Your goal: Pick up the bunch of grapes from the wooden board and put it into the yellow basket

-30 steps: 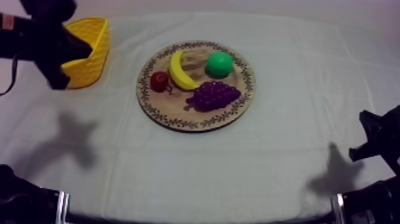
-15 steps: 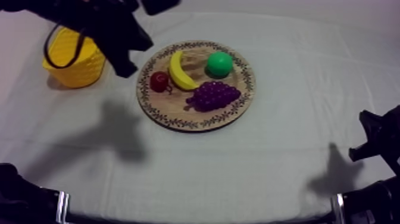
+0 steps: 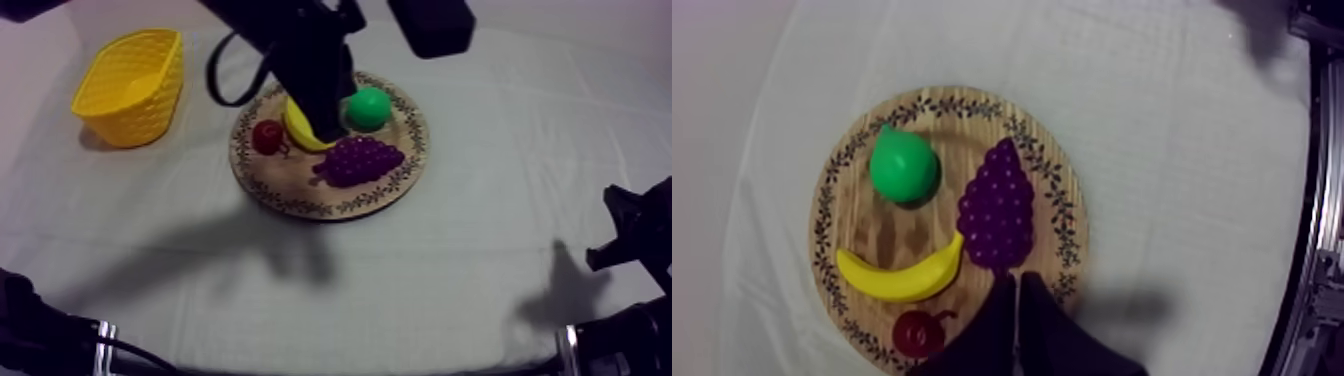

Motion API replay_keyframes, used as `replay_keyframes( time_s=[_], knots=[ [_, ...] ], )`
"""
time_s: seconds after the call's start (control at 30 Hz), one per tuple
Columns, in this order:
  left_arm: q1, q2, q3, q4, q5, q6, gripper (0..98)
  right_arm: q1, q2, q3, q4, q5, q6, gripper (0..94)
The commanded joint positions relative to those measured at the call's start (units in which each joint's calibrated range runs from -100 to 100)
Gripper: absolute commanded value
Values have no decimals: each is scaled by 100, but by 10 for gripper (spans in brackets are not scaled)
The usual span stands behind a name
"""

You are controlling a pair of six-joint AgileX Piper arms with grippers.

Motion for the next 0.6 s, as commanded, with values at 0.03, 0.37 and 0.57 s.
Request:
replay_keyframes(
  time_s=[0.03, 0.37, 0.57],
  knots=[
    [41, 339, -347, -31, 141, 14, 9, -1, 0, 0, -1, -1, 1, 3],
    [89, 524, -512, -92, 374, 35, 281, -1, 0, 0, -1, -1, 1, 3],
    [66, 545, -417, -94, 395, 92, 481, -1, 0, 0, -1, -1, 1, 3]
  ],
)
